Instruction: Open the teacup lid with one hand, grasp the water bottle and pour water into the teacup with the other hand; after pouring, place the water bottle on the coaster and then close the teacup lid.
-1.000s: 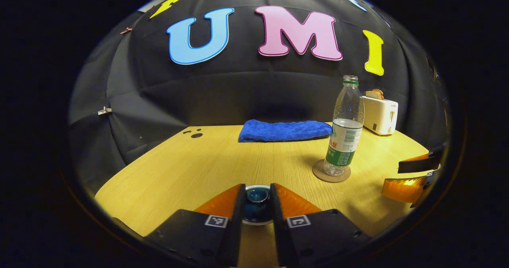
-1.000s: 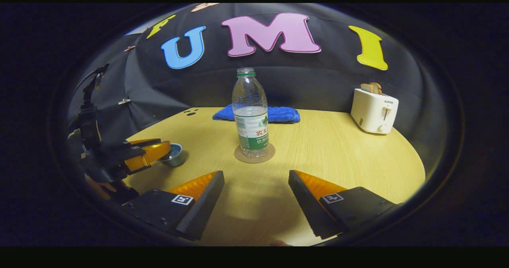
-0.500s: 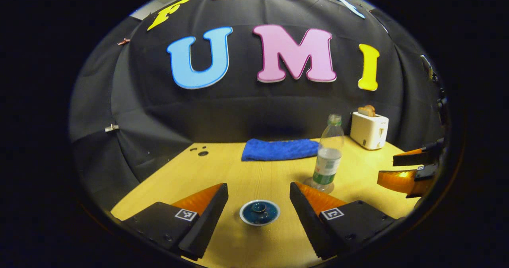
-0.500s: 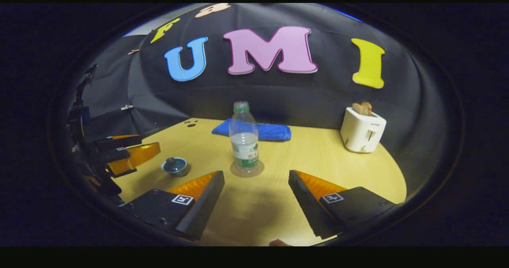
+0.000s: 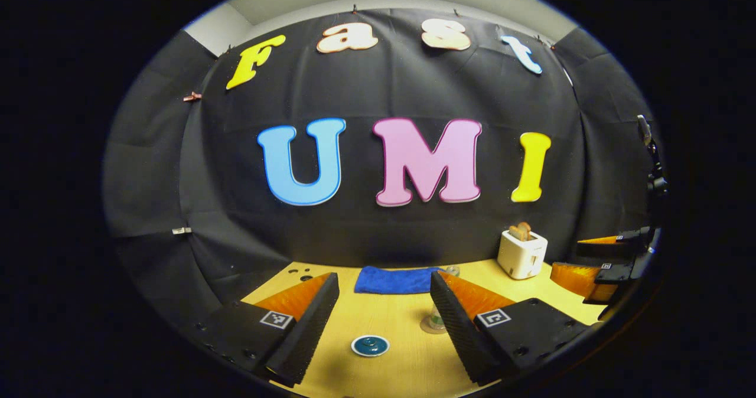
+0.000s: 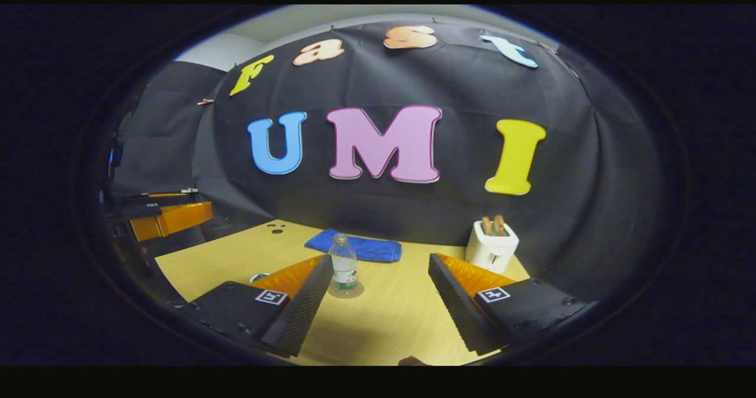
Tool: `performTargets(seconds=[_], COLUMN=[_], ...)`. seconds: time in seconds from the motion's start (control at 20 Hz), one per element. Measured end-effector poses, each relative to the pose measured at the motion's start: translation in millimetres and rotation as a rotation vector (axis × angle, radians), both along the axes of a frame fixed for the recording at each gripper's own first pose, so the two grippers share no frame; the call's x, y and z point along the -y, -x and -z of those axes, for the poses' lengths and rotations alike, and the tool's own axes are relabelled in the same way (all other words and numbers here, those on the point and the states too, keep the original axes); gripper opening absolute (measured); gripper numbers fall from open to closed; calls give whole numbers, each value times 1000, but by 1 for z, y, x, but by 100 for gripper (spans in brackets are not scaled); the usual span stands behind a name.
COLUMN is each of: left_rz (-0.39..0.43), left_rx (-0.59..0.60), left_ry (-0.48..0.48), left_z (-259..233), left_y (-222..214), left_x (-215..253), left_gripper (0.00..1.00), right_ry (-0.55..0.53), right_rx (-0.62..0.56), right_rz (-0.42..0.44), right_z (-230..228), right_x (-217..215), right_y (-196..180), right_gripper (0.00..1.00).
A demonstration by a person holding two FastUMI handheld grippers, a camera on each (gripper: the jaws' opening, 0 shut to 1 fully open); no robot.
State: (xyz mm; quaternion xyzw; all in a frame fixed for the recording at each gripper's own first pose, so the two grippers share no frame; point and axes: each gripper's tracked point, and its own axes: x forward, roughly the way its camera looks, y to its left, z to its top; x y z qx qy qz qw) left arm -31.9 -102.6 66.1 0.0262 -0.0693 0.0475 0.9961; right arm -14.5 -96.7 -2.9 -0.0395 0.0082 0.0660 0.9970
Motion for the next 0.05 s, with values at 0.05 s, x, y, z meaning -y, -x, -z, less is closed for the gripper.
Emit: performTargets(seconds=[0.05], left_rz=[5], left_rx=[19], left_ry=[1], left_z=[-10], left_y=[9], left_x=[3], left_gripper=[97], right_ry=[2], right_rx=[16], right_rz=[11], right_z=[-8], right_x=[2], right_y=[8], right_gripper=[100])
